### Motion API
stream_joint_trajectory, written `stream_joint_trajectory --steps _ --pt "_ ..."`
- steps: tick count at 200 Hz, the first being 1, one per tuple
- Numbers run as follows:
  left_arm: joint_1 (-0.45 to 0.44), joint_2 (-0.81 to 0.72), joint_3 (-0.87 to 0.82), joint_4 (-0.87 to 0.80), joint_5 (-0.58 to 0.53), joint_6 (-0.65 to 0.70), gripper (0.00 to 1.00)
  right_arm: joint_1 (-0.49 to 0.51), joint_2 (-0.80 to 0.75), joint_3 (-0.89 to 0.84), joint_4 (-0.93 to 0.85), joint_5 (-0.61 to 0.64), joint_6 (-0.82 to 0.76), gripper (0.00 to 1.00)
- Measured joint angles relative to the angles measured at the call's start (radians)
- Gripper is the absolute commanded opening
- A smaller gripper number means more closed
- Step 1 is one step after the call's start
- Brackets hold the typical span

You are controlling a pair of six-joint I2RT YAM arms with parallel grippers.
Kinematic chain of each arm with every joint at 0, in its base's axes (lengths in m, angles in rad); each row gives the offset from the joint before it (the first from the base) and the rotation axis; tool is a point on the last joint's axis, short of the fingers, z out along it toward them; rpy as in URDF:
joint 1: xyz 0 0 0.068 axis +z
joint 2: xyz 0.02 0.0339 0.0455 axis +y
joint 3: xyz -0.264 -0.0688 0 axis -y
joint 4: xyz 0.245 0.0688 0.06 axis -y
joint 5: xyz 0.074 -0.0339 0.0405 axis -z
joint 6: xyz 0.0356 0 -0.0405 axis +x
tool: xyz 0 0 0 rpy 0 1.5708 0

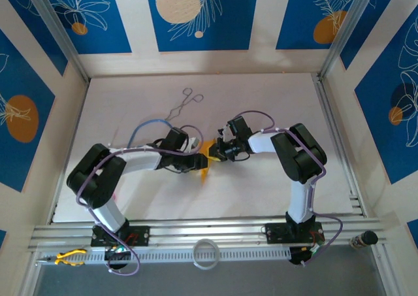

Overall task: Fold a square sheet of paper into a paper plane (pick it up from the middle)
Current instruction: Fold the wing for the fifth time at the center of the table.

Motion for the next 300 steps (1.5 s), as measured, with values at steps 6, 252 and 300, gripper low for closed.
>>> stream_joint_trajectory --steps 6,252,300 --pt "-0.004 0.008 0.013 -0.02 -0.008 0.012 0.5 0.0 0.0 0.0 0.0 0.0 0.0 0.11" --pt "-0.129 0.116 0.255 -0.399 -0.288 0.208 0.39 0.009 -0.008 -0.002 -0.004 0.028 0.004 0.12" --pt "-0.134 0.117 0.257 -0.405 -0.304 0.226 0.36 0.014 -0.019 -0.008 -0.006 0.05 0.003 0.12"
